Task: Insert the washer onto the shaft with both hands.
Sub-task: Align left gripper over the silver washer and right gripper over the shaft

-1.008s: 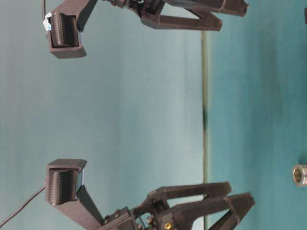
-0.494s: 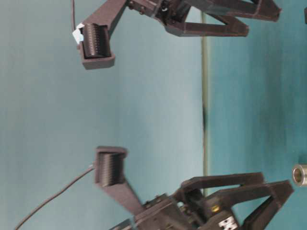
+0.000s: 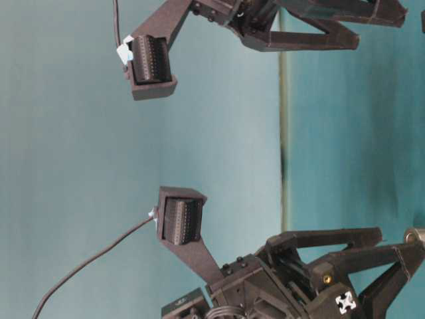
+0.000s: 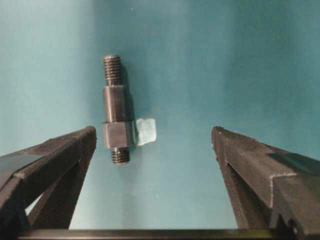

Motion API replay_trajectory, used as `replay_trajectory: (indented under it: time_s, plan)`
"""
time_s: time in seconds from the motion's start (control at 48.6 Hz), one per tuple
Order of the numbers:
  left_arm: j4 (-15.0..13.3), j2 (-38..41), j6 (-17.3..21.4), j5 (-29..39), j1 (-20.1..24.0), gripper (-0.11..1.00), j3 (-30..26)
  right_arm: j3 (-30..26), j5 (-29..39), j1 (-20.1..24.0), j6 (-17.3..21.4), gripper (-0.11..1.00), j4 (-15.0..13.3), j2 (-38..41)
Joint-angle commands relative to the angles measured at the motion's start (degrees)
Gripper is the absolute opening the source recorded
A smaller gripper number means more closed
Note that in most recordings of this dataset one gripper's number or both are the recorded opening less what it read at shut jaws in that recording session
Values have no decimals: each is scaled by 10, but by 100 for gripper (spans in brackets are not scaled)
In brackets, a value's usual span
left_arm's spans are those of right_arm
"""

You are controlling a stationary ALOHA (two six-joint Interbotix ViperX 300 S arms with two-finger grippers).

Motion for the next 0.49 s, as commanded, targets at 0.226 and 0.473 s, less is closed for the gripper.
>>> replay_trajectory:
  time_s: [0.226,0.473]
  plan:
    - [2,0,-11,-1,1,88,-8,-3,-22,11,3,86,8,13]
    - [2,11,-37,-4,2,88,-9,-2,-36,13,3,86,11,21]
